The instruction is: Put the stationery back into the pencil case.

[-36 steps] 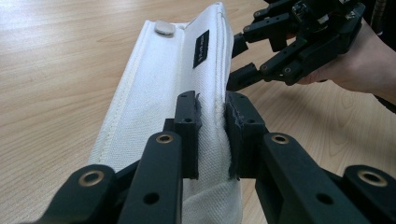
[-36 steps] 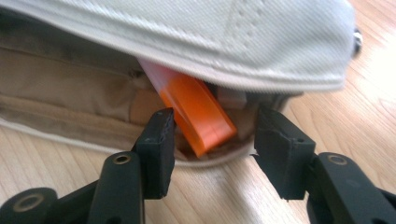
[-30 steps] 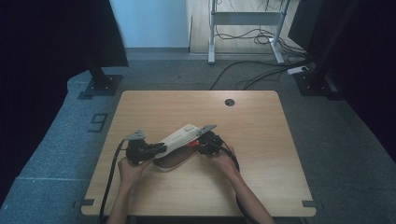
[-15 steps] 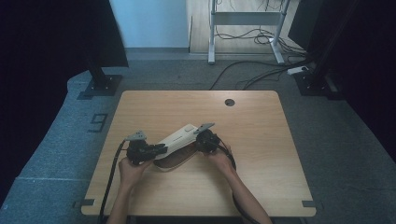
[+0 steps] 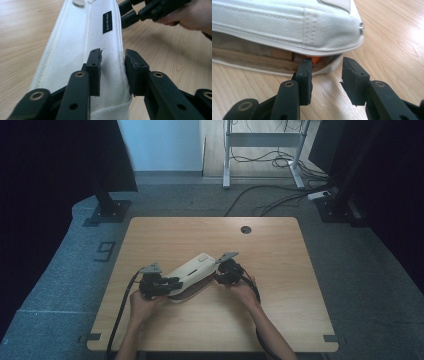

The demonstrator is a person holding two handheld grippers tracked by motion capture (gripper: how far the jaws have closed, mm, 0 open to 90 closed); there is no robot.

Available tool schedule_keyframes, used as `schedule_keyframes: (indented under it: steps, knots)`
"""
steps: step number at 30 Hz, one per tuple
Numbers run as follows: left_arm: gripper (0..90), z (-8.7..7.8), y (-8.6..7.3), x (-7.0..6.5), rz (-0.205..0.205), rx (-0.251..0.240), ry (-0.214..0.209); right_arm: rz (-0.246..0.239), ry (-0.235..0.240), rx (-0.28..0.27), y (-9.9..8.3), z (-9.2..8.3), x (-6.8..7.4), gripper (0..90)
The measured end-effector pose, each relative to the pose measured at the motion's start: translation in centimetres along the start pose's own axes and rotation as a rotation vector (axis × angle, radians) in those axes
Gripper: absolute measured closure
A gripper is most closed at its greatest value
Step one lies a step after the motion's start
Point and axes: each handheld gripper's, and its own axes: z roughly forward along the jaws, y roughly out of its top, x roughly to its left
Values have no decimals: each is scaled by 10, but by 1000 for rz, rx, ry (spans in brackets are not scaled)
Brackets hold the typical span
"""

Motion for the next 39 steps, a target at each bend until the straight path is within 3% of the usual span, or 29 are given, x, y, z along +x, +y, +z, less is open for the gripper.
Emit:
schedule_keyframes:
  steps: [11,18,25,31,39]
  knots:
    - [573,13,-5,-8,50,61,12,9,-10,-3,-11,-14,-9,504]
    - [512,15,-7,-9,62,48,7,32,2,-22,-14,-22,-14,462]
    - [368,11,-5,-9,64,23,39,28,29,-31,-17,-24,-11,354]
    - [268,4,-2,-12,70,3,52,16,29,-47,-21,-32,-10,278]
    - [213,-7,1,-16,83,-2,60,19,9,-67,-27,-46,-8,188]
